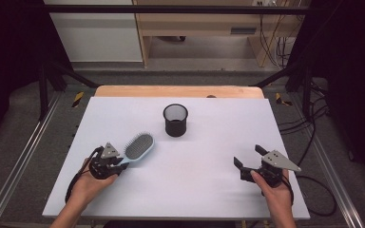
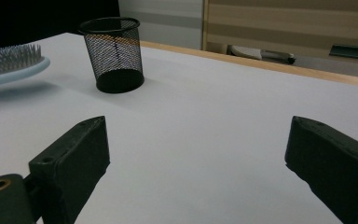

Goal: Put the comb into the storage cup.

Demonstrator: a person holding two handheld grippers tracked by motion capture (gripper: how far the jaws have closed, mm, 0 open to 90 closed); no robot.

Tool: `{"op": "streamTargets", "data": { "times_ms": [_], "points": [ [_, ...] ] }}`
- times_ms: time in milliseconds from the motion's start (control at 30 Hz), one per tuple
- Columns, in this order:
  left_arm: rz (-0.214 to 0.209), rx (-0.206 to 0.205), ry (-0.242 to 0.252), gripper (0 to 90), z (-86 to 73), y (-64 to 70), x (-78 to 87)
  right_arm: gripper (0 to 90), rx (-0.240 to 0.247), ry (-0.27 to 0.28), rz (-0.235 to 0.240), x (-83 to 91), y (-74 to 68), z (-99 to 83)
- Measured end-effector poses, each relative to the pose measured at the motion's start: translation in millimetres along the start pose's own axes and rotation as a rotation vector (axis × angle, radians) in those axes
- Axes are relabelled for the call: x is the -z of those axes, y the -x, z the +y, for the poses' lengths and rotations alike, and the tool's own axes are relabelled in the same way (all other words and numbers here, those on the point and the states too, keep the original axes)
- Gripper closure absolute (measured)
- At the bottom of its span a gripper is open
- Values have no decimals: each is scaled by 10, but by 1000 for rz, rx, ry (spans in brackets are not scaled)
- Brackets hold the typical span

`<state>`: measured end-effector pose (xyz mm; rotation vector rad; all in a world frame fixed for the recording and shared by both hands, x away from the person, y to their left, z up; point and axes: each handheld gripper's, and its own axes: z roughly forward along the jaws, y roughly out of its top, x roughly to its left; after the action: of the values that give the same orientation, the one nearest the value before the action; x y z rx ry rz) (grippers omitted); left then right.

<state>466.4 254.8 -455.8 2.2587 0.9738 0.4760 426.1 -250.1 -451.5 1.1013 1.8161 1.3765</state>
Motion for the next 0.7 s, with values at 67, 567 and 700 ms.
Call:
{"op": "streamTargets", "data": {
  "times_ms": [67, 567, 700],
  "points": [
    [12, 12, 46, 696, 24, 3, 14, 64, 2, 1, 3, -5, -5, 2],
    [38, 45, 202, 696, 93, 37, 13, 64, 5, -8, 27, -77, -104, 17],
    [41, 46, 236, 696, 126, 80, 47, 58, 2, -16, 38, -84, -134, 6]
  ]
}}
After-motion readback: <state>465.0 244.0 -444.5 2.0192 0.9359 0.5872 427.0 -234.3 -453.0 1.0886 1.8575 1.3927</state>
